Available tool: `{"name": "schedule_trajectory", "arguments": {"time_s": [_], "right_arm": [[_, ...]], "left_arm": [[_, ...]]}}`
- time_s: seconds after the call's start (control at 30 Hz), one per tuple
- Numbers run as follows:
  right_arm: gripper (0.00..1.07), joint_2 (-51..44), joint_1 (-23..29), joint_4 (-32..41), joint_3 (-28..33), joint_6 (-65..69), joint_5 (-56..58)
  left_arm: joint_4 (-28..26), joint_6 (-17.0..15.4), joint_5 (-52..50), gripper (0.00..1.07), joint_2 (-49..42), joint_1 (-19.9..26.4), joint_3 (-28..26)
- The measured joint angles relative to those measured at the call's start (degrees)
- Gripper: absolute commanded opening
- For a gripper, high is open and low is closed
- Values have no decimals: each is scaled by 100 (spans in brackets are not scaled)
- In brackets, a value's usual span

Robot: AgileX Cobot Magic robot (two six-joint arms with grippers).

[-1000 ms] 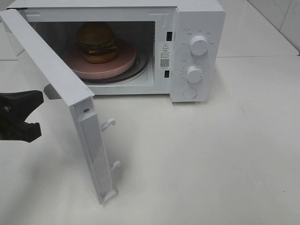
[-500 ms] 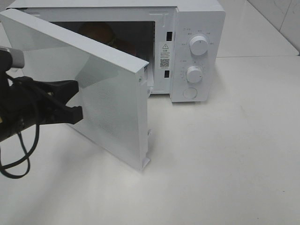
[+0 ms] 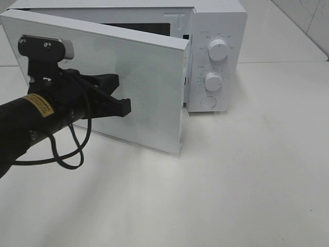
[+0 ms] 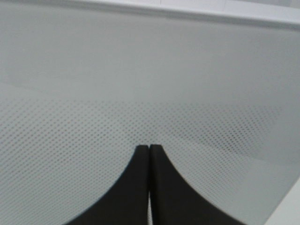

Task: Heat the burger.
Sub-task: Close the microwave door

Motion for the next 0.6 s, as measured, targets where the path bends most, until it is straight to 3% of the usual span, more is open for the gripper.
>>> {"name": "schedule_trajectory", "arguments": {"time_s": [0.6], "right_arm": [[76,0,0,0,0,0,0]], "left_arm": [[-155,0,11,0,1106,-17,-1621]]}}
